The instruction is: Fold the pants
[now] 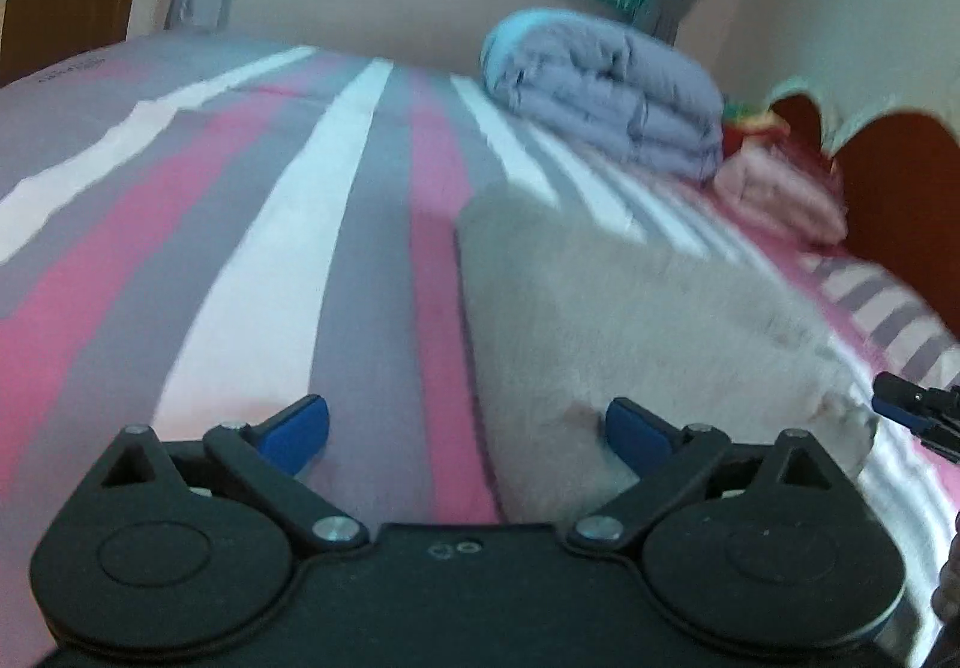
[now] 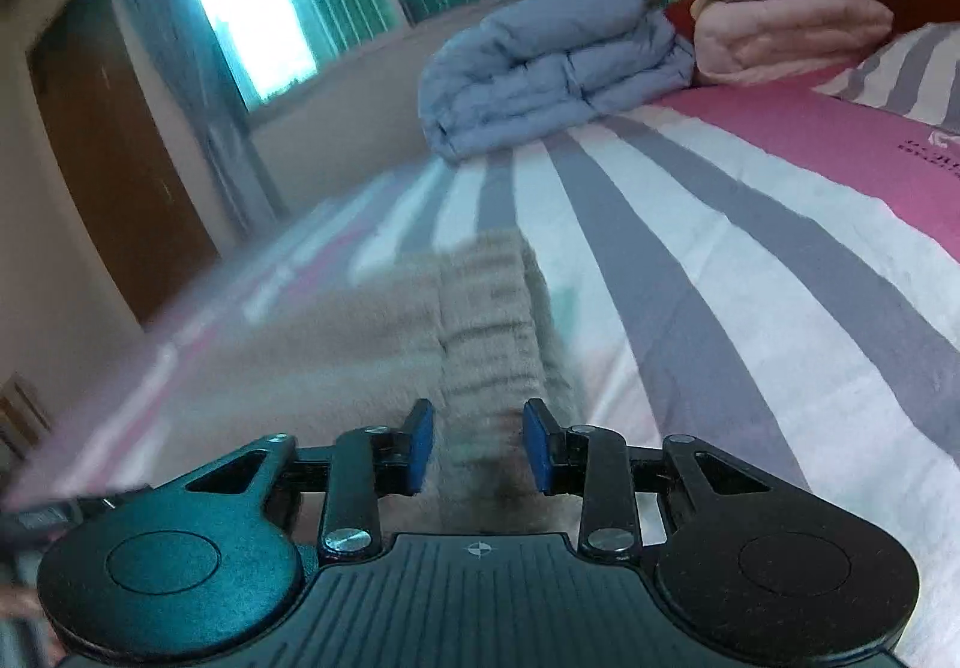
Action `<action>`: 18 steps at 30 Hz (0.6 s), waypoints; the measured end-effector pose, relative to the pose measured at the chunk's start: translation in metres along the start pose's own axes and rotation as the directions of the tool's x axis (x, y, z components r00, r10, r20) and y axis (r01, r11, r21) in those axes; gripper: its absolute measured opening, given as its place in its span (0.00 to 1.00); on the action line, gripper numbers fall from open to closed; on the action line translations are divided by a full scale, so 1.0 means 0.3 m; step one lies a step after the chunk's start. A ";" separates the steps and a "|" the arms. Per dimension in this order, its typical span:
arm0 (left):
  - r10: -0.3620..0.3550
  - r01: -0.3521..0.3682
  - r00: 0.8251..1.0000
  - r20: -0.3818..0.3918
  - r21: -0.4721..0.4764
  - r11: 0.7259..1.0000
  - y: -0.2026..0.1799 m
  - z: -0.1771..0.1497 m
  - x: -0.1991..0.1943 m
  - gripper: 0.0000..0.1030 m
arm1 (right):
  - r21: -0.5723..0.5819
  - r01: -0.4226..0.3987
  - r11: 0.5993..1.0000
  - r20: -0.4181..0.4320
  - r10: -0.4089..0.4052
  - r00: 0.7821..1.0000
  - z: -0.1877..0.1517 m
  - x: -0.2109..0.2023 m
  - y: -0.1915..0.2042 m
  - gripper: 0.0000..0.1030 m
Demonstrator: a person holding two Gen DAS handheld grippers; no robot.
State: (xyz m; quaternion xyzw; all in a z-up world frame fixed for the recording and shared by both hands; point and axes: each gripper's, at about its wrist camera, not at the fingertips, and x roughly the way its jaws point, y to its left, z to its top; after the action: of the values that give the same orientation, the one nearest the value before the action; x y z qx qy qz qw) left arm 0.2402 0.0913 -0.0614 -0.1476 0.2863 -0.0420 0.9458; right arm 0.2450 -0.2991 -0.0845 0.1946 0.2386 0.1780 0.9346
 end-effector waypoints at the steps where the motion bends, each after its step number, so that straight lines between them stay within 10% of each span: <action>1: -0.002 0.002 1.000 0.028 0.006 1.000 0.000 0.022 -0.006 0.91 | 0.002 -0.020 1.000 0.051 0.020 0.999 0.013 -0.027 -0.001 0.32; 6: 0.028 -0.028 0.999 -0.027 0.025 0.999 -0.010 0.145 0.120 0.93 | -0.033 -0.021 0.999 0.072 0.023 0.997 0.084 0.027 0.006 0.32; 10: 0.047 -0.042 0.992 -0.119 0.044 0.998 -0.012 0.182 0.200 0.86 | -0.061 0.099 0.993 -0.128 -0.106 0.986 0.073 0.179 -0.003 0.32; 13: -0.004 0.004 1.000 -0.002 0.097 0.995 -0.054 0.240 0.187 0.94 | -0.036 0.049 0.998 0.031 -0.048 0.998 0.112 0.113 0.004 0.32; 18: 0.056 -0.023 0.983 -0.176 0.185 0.982 -0.081 0.243 0.396 0.95 | -0.128 0.015 0.992 0.038 -0.010 0.999 0.165 0.222 0.043 0.32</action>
State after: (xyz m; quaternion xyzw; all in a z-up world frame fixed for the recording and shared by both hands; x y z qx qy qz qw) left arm 0.3798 0.0671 -0.0591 -0.0503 0.3686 -0.0622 0.9261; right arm 0.3224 -0.2733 -0.0635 0.1359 0.2103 0.1834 0.9506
